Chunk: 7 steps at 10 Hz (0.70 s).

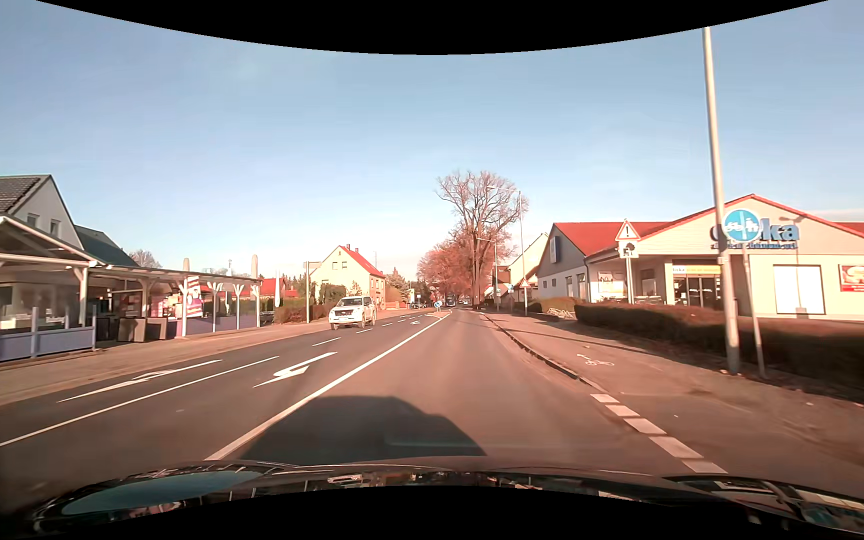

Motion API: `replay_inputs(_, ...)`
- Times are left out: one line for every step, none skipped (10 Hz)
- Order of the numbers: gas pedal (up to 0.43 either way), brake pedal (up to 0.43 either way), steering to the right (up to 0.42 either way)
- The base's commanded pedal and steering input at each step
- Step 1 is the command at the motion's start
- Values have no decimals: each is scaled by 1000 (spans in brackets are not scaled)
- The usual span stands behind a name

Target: Follow the waypoints while adhering to traffic rules and regulations

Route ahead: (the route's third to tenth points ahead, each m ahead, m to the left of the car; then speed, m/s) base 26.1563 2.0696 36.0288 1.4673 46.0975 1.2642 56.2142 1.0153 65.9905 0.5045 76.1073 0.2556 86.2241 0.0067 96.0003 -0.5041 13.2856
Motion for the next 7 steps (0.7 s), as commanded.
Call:
replay_inputs(118, 0, -2)
replay_inputs(118, 0, 0)
replay_inputs(118, 0, 2)
replay_inputs(118, 0, 5)
replay_inputs(118, 0, 6)
replay_inputs(118, 0, 6)
replay_inputs(118, 0, 6)
